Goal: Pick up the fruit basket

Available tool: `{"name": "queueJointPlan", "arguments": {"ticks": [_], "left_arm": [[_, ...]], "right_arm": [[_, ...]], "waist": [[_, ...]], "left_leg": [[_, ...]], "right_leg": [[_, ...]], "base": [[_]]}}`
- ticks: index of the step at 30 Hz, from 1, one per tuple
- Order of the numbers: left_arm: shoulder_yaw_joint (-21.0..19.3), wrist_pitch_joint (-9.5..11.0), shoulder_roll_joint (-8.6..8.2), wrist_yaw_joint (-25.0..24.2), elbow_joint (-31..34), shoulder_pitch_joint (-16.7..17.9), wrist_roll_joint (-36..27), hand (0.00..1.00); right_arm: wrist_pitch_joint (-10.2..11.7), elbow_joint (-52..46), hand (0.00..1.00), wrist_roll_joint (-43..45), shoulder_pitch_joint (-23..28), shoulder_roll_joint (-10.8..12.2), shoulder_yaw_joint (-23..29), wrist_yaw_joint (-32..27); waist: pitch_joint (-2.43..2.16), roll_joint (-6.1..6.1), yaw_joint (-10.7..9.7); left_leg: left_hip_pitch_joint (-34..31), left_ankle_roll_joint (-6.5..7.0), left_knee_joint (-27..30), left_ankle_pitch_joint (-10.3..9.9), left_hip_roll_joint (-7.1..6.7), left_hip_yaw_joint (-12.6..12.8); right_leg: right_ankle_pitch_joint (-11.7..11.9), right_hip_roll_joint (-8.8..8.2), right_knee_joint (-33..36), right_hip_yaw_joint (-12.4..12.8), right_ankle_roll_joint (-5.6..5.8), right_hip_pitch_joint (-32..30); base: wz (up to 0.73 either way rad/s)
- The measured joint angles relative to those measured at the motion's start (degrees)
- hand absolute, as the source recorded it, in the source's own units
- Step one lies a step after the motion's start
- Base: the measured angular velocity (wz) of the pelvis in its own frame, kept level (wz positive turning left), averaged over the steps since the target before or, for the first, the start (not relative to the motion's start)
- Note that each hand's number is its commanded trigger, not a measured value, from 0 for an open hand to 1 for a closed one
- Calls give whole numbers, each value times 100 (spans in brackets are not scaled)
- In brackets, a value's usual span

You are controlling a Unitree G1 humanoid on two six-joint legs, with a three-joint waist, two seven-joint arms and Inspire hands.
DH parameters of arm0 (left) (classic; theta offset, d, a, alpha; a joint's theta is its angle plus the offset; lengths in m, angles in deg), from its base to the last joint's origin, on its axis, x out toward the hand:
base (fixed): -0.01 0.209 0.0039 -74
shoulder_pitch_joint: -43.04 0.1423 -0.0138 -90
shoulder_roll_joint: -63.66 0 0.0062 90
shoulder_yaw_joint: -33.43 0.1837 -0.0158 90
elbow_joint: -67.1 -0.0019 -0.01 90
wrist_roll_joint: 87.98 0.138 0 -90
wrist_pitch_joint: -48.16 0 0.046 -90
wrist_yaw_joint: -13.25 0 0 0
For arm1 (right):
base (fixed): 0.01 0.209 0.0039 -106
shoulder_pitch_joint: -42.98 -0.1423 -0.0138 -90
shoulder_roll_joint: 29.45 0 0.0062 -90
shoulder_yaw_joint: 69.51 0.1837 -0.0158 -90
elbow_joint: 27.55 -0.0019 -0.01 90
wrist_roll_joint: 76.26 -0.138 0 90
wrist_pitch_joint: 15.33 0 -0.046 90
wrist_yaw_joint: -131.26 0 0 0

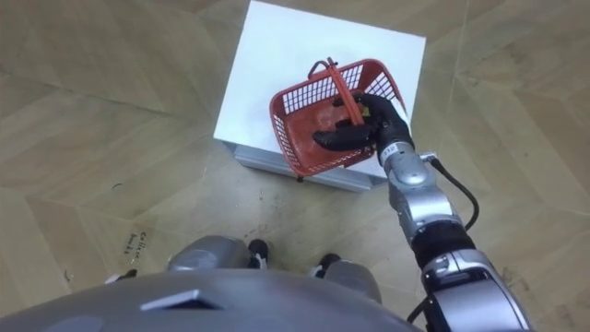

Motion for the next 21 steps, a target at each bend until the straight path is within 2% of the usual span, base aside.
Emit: {"name": "queueJointPlan", "arguments": {"ticks": [12,21], "left_arm": [[-2,-7,-42,25,108,196,11,0],[-2,-177,-58,26,151,206,68,0]], "right_arm": [[13,-36,0,-3,7,16,10,-221],[14,-36,0,32,47,15,-13,-189]], "waist": [[6,11,-7],[-5,-5,-51]], "left_leg": [[133,-2,-32,1,5,17],[336,-26,-143,16,9,24]], "right_leg": [[0,20,-110,-7,0,178],[0,35,-202,8,0,357]], "base": [[1],[0]]}}
